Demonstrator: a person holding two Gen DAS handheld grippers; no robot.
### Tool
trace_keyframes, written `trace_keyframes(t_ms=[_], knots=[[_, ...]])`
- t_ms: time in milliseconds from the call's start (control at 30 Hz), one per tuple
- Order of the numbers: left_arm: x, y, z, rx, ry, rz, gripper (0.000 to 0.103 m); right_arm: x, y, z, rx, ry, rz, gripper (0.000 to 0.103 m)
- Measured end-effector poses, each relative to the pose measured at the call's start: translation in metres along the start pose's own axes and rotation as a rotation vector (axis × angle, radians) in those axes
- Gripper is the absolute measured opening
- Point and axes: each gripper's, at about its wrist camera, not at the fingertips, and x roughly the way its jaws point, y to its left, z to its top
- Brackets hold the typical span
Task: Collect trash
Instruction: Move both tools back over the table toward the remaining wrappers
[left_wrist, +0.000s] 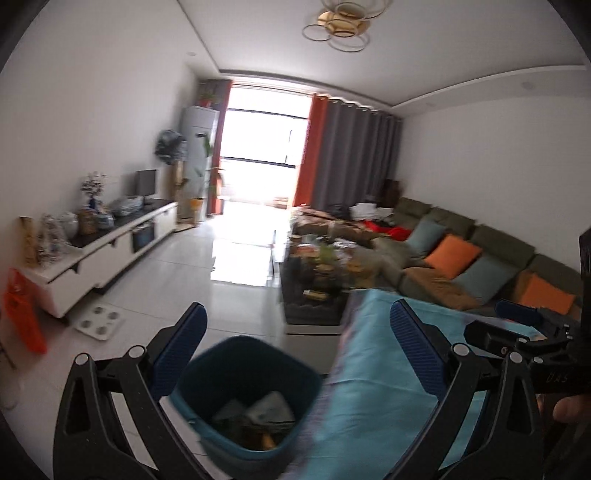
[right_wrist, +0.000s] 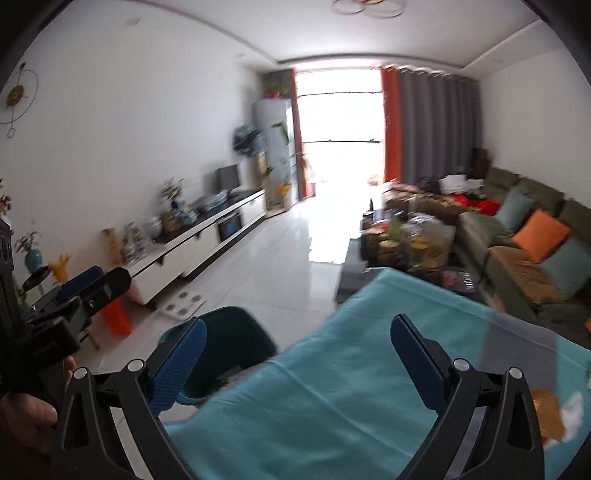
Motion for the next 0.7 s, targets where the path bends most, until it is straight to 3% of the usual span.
trace_keyframes(t_ms=[333,700], knots=[[0.000,-0.076,-0.012,0.095,0.018,-0.166,0.098,-0.075,-0.050,-0.027,0.077,-0.095,-0.186,0.096],[-0.002,-0.158,-0.042,0.201,0.049,-0.359,0.098,-0.135,-0.087,-0.070,0.149,-0.139,-0.358,0.096]])
